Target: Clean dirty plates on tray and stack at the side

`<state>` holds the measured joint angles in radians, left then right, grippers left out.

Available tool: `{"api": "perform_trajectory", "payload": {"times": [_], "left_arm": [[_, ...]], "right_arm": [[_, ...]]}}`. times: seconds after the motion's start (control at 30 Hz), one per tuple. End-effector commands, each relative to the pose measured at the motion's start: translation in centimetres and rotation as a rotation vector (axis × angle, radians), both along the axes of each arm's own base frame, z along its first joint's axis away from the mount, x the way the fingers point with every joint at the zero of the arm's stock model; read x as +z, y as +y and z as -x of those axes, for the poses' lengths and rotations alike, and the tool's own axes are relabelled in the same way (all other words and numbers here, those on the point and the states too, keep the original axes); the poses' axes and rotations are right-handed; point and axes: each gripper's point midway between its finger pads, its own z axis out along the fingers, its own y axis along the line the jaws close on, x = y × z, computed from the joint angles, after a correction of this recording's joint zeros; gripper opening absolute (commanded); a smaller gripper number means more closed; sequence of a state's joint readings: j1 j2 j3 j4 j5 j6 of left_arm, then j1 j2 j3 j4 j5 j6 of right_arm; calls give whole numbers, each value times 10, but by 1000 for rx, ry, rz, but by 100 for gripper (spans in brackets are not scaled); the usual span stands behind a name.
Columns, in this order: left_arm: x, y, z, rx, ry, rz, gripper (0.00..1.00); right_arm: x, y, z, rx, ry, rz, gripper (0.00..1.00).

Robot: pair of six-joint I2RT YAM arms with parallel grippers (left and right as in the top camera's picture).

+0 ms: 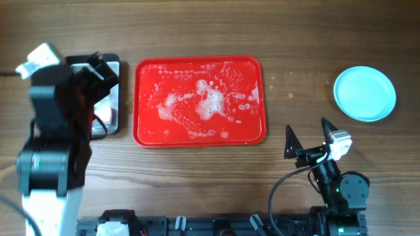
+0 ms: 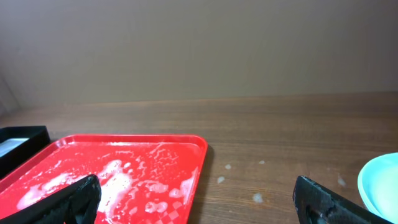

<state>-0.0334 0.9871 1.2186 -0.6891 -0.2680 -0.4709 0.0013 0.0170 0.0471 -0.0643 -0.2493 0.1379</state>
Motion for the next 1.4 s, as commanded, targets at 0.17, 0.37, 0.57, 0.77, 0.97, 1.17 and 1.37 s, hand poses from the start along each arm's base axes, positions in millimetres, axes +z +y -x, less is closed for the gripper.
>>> {"api": "perform_trajectory", "payload": {"times": [0.17,0.37,0.57,0.77,0.97,1.17,1.37], "left_arm": [[-68,-37,35,-303,-454,-216,100],[-131,-37,62,-290,-546,-232,100],[-156,-37,69,-299,-464,-219,100],[-186,-37,70,-313,-345,-195,100],[-186,-37,69,-313,-344,-194,100],[-186,-37,69,-313,-343,-194,100],[-186,-37,69,-313,-343,-194,100]], "right_arm": [[0,-1,0,-9,-6,-18,100],[0,-1,0,-9,-6,-18,100],[0,-1,0,-9,-6,-18,100],[0,-1,0,-9,-6,-18,100],[0,-1,0,-9,-6,-18,100],[0,-1,0,-9,-6,-18,100],[0,-1,0,-9,-7,-18,100]]}}
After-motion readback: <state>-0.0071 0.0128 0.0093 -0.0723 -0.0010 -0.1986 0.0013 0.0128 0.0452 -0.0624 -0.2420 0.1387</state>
